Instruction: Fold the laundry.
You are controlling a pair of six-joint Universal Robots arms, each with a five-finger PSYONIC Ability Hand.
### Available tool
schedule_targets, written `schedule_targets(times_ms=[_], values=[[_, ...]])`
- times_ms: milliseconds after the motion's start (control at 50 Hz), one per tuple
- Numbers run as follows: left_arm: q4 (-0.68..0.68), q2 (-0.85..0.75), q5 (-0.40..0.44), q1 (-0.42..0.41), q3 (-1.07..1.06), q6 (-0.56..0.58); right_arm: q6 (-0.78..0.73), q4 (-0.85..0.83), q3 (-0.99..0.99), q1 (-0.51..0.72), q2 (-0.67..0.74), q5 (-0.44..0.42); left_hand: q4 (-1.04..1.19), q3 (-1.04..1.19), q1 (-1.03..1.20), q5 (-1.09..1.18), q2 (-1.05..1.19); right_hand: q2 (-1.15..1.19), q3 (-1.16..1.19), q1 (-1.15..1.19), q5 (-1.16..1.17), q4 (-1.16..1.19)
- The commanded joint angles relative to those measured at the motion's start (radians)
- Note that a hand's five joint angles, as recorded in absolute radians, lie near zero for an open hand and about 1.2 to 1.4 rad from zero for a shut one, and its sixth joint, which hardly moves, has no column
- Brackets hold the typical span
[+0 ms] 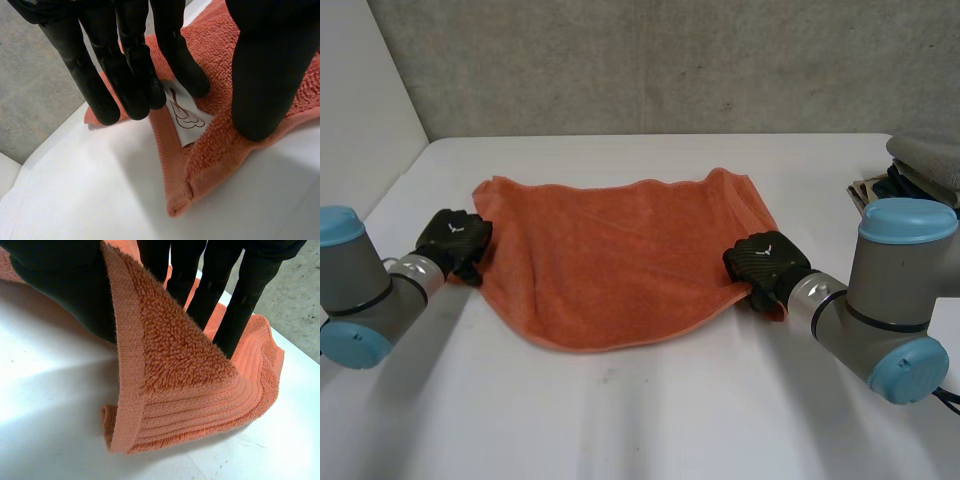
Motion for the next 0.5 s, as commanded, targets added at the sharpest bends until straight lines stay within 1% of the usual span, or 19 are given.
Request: schedule_targets(times_ms=[20,120,160,180,200,280,420,480,500], values=[[0.003,0.007,-0.022,0.002,0.005,-0.022,-0.003,-0.002,0.0,-0.001,0.001,0.0,0.205,0.214,0.219,0.709,0.208,0.216,0.202,0.287,0.189,0.196],[0.001,0.018,-0.039,0.004,-0.003,-0.037,-0.003,0.0,-0.003,-0.001,0.002,0.0,0.205,0.214,0.219,0.709,0.208,0.216,0.202,0.287,0.189,0.196],[-0.005,0.021,-0.039,0.004,-0.009,-0.037,-0.003,0.0,-0.003,0.001,0.002,0.0,-0.09,-0.08,-0.075,0.414,-0.086,0.216,0.202,0.287,0.189,0.196],[-0.007,0.023,-0.039,0.004,-0.014,-0.037,-0.003,0.0,-0.003,0.001,0.002,0.0,-0.199,-0.19,-0.184,0.305,-0.195,0.216,0.202,0.287,0.189,0.196],[-0.008,0.027,-0.039,0.006,-0.024,-0.037,-0.003,0.001,-0.005,0.001,0.001,0.0,-0.258,-0.249,-0.244,0.246,-0.255,0.216,0.202,0.287,0.189,0.196],[-0.002,0.035,-0.038,0.01,-0.043,-0.029,-0.003,0.001,-0.003,0.001,0.002,0.0,-0.335,-0.325,-0.32,0.169,-0.331,0.216,0.202,0.287,0.189,0.196],[-0.004,0.03,-0.022,0.018,-0.043,-0.017,-0.003,0.001,-0.003,0.005,0.004,0.0,-0.332,-0.323,-0.318,0.172,-0.329,0.216,0.202,0.287,0.189,0.196],[-0.001,0.023,-0.022,0.016,-0.037,-0.017,-0.005,0.001,-0.003,0.005,0.004,0.0,-0.285,-0.276,-0.271,0.219,-0.282,0.216,0.202,0.287,0.189,0.196],[0.001,0.014,-0.021,0.016,-0.031,-0.017,-0.005,0.001,-0.003,0.005,0.004,0.0,-0.233,-0.223,-0.218,0.271,-0.229,0.216,0.202,0.287,0.189,0.196]])
